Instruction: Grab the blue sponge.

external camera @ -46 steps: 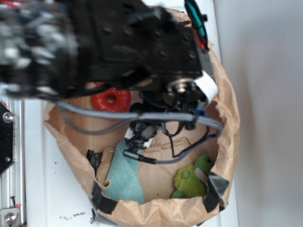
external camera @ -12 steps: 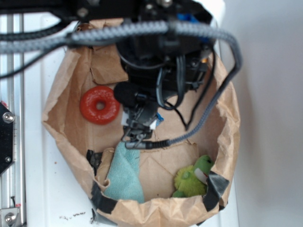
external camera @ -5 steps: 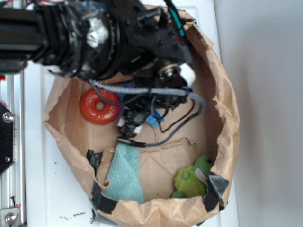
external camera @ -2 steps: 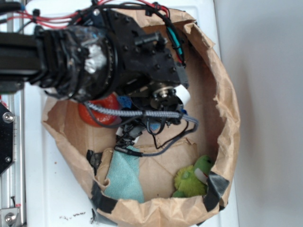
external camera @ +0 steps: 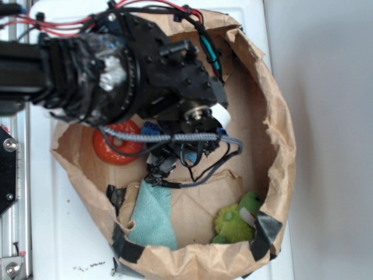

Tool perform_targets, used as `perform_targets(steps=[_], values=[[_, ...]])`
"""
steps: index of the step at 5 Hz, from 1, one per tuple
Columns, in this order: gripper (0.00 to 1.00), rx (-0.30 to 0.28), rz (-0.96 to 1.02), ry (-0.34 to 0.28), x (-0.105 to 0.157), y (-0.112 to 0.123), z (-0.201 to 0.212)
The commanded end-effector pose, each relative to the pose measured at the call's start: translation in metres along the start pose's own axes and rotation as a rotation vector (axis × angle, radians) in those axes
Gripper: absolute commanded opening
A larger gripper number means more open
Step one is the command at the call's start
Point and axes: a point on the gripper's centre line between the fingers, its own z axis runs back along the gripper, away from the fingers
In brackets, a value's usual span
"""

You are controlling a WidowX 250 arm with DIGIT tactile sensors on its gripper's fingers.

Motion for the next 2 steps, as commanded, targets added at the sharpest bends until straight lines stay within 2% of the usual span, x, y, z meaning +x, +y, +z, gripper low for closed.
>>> perform_targets(steps=[1,2], values=[[0.00,0.000,0.045,-0.168,0.011,0.003,0.067],[0.00,-0.020,0.072,-0.150,0.011,0.010,0.114]])
